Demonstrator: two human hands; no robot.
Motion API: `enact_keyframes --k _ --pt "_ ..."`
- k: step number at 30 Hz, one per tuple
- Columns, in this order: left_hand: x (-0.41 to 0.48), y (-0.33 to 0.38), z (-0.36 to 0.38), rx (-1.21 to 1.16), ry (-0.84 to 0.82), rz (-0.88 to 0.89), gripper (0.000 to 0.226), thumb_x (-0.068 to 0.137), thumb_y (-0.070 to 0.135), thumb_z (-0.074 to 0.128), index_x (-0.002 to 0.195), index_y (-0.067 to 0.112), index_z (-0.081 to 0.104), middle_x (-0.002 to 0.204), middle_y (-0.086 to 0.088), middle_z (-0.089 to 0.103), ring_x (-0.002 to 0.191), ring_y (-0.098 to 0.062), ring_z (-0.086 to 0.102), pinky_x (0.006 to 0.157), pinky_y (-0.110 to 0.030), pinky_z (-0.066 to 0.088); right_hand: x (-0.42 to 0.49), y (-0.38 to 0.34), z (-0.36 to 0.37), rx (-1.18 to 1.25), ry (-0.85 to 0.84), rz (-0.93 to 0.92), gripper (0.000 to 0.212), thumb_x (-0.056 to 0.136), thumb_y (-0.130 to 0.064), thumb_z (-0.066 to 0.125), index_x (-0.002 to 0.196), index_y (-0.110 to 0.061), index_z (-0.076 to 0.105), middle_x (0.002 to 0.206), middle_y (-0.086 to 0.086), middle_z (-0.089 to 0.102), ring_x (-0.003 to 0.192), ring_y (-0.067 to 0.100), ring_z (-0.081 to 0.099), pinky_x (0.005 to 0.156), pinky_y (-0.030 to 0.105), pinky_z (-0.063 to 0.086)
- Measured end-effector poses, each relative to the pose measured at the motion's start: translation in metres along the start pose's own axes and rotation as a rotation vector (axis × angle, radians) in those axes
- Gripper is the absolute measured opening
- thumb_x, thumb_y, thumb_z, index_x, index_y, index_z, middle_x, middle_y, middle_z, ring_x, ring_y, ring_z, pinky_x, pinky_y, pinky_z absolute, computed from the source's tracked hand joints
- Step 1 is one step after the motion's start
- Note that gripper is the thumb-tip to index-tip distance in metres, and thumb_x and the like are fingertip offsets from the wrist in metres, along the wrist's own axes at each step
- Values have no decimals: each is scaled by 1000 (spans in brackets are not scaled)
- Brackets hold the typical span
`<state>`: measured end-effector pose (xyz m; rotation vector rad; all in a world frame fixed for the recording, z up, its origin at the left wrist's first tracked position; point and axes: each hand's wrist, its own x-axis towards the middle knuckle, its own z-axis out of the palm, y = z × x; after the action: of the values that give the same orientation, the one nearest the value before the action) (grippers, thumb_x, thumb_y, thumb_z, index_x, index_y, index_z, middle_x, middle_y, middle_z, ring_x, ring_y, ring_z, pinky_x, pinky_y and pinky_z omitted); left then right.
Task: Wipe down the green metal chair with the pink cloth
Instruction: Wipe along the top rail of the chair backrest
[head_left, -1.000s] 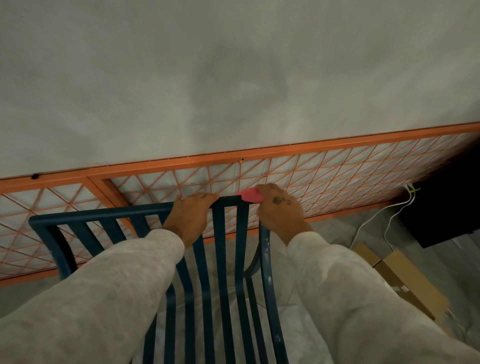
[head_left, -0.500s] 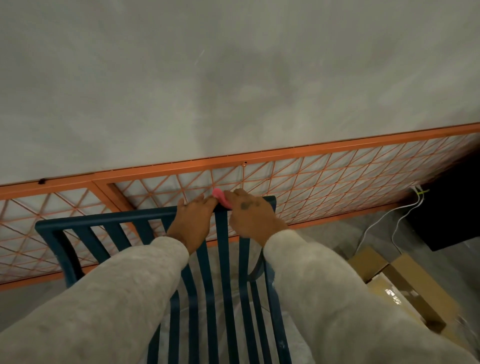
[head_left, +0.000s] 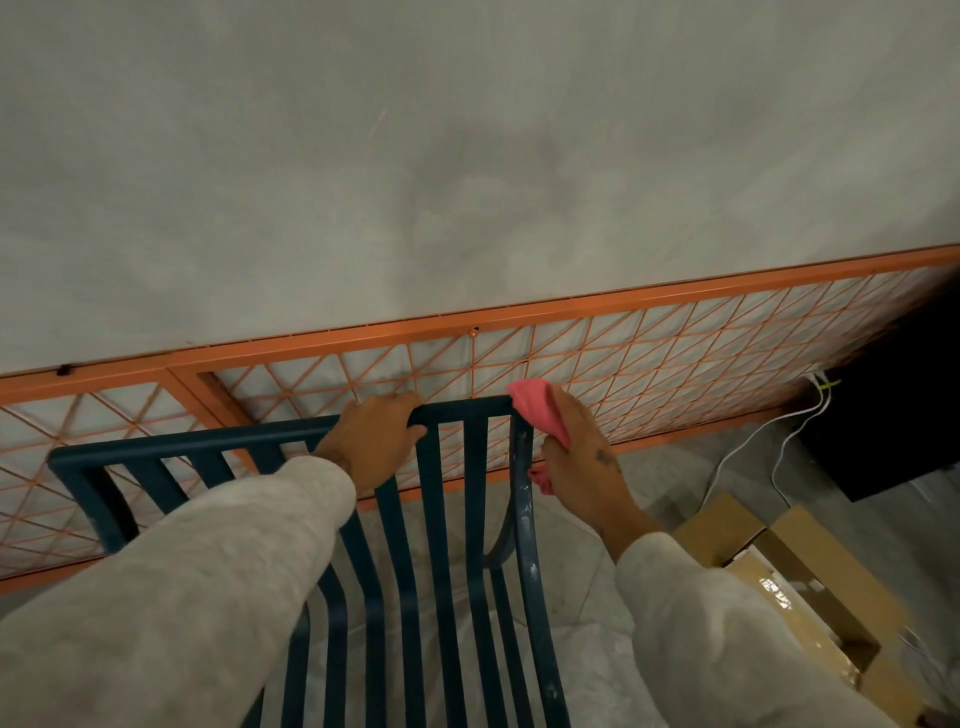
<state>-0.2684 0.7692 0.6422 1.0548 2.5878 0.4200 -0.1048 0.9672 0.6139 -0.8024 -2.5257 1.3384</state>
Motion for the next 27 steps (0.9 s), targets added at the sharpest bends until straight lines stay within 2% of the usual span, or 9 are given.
enact_keyframes --k 3,7,11,14,16,19,21,24,27 --pt "6 12 -6 49 2 21 21 96 40 52 94 19 54 84 0 60 73 -19 59 70 -36 53 -14 0 -7 303 89 177 50 101 -10 49 143 -34 34 113 11 58 76 29 69 53 21 56" --pt "16 27 4 22 28 118 25 96 42 50 104 20 58 90 0 61 81 -20 60 74 -37 52 -26 12 -5 354 169 246 36 99 -17 56 123 -38 38 97 16 62 71 31 72 53 21 56" --pt "26 42 13 23 39 165 37 97 45 45 124 21 55 108 -1 65 97 -22 62 85 -40 52 -27 16 -3 392 163 237 33 100 -26 55 128 -38 45 99 6 62 60 12 71 54 18 55" --pt "43 52 17 -25 52 166 45 98 49 41 130 20 55 119 -2 66 106 -23 61 90 -41 50 -24 14 5 403 181 133 30 99 -30 55 127 -40 50 99 3 63 66 14 71 54 18 56" --pt "54 57 21 -54 19 163 46 98 53 36 123 23 59 116 -1 68 103 -22 62 90 -41 50 -20 16 13 330 181 55 33 98 -31 56 131 -36 53 109 -1 63 81 18 71 62 24 61" --pt "70 56 32 40 -58 168 46 98 57 22 95 30 58 92 2 68 83 -22 61 80 -43 52 -13 23 29 252 175 -71 38 96 -28 58 134 -25 57 124 2 58 91 20 69 63 28 62" --pt "73 54 34 86 -47 182 46 97 58 16 88 31 53 85 3 66 77 -21 60 77 -43 52 -10 22 34 170 221 -136 38 95 -25 60 133 -24 59 132 6 55 96 17 66 62 19 60" --pt "77 52 41 105 -30 193 59 91 68 7 99 36 56 92 6 68 81 -19 62 79 -42 51 -11 34 44 -48 276 -231 36 95 -21 61 131 -23 63 136 8 52 96 11 58 60 7 54" --pt "79 50 45 120 -10 195 59 90 71 5 97 39 55 93 8 68 81 -18 62 78 -43 51 -23 51 56 -73 222 -195 35 96 -26 59 130 -24 62 137 7 51 97 10 57 62 -1 48"
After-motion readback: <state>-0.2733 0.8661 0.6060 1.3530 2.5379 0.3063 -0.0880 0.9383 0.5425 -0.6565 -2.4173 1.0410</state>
